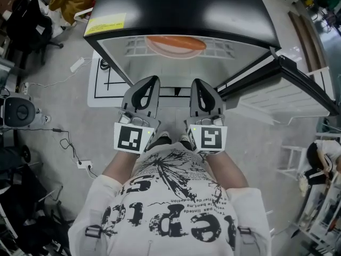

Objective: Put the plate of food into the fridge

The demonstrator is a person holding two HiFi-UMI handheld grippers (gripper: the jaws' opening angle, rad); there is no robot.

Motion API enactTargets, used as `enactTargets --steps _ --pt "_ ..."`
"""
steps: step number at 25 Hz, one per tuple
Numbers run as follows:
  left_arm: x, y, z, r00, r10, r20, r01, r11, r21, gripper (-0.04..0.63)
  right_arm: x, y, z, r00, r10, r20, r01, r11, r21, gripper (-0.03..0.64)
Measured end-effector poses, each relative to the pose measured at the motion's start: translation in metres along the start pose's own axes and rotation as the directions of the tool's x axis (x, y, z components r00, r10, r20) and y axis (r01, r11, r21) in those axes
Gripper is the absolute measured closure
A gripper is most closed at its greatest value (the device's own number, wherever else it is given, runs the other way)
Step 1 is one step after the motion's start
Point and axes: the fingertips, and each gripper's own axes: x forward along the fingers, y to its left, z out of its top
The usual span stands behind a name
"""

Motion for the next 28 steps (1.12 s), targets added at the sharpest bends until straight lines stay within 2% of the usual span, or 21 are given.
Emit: enactTargets --steps 2,7,12,16,20,22,28 --pt "0.001 0.000 0.003 1.000 -0.011 0.024 0.010 1.000 0.016 0.589 0.003 0.006 -0.003 1.000 -0.001 -0.005 0.001 1.000 -0.010 0.615" --pt "-0.005 0.004 -0.001 0.998 -0.050 0.040 0.052 0.997 -0.050 0.589 0.005 0.014 -0.006 1.000 -0.017 0.002 0.017 1.000 -0.010 0.615" --pt "-0.008 0.011 -0.007 0.998 -0.051 0.022 0.053 0.996 -0.066 0.588 0.005 0.023 -0.009 0.999 -0.032 0.006 0.032 0.999 0.000 0.615" --pt "-0.008 0.009 -0.012 0.996 -0.081 0.024 0.083 0.993 -0.090 0.589 0.008 0.028 -0.009 0.999 -0.037 0.014 0.037 0.999 0.002 0.616" --pt "-0.011 0.011 -0.012 0.995 -0.083 0.055 0.091 0.983 -0.156 0.588 0.010 0.030 -0.013 0.999 -0.044 0.004 0.044 0.999 0.018 0.615" --pt "-0.010 0.010 -0.017 0.995 -0.093 0.047 0.100 0.977 -0.188 0.588 0.010 0.031 -0.015 0.999 -0.049 -0.005 0.049 0.999 0.023 0.615" --pt "-0.006 0.007 -0.027 0.994 -0.105 0.011 0.105 0.974 -0.201 0.588 0.011 0.036 -0.016 0.999 -0.040 -0.009 0.040 0.999 0.016 0.615"
